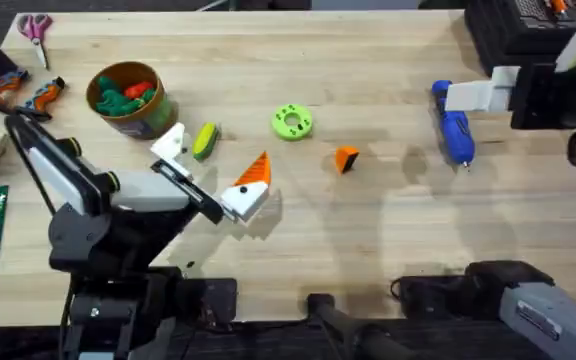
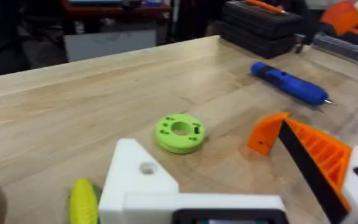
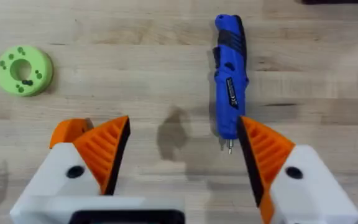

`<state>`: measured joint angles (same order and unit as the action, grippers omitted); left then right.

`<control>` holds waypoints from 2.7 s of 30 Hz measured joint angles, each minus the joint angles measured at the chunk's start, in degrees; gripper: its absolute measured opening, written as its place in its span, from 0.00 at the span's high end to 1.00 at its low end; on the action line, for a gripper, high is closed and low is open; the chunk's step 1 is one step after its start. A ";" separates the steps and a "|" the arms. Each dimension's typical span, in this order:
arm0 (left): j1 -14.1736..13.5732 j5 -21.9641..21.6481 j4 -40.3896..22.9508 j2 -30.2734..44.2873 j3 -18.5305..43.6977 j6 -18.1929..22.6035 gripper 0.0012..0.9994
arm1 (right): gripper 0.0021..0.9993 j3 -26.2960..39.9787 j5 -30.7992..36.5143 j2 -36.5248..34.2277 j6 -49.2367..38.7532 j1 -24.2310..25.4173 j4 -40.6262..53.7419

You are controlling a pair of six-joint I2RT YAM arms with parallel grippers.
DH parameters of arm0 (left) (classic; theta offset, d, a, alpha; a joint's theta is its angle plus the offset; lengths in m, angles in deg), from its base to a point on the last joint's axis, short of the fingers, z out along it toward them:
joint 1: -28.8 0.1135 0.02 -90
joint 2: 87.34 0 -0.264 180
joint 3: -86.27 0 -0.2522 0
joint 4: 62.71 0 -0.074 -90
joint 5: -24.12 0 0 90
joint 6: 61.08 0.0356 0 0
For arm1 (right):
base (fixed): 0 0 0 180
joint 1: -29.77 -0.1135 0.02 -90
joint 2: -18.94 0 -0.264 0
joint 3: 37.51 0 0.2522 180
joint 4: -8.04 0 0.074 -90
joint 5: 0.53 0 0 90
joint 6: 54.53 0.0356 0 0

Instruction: Pick up the gripper from the table and insert it into the empty holder that is missing its gripper. Then pick up a screw, insert it into the mounting hole, and use the screwdriver to tighten it. Finally, clean up the table by picking up the vegetable and placing it into the bucket.

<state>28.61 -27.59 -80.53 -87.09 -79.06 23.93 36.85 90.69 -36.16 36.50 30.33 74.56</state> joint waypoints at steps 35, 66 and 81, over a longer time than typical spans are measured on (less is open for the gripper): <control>0.00 7.85 -0.42 0.07 -0.22 -2.76 0.01 | 0.01 0.02 0.01 0.00 0.02 0.00 0.00; 0.00 11.81 -0.82 0.04 -0.22 -1.25 0.01 | 0.01 0.02 0.01 0.00 0.01 0.00 0.00; 0.00 14.94 -1.18 0.04 -0.22 3.21 0.01 | 0.01 0.09 -8.49 -3.84 3.41 -4.21 2.75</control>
<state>28.61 -12.64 -81.71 -87.04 -79.28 27.14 36.93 82.20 -40.00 39.91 26.13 77.31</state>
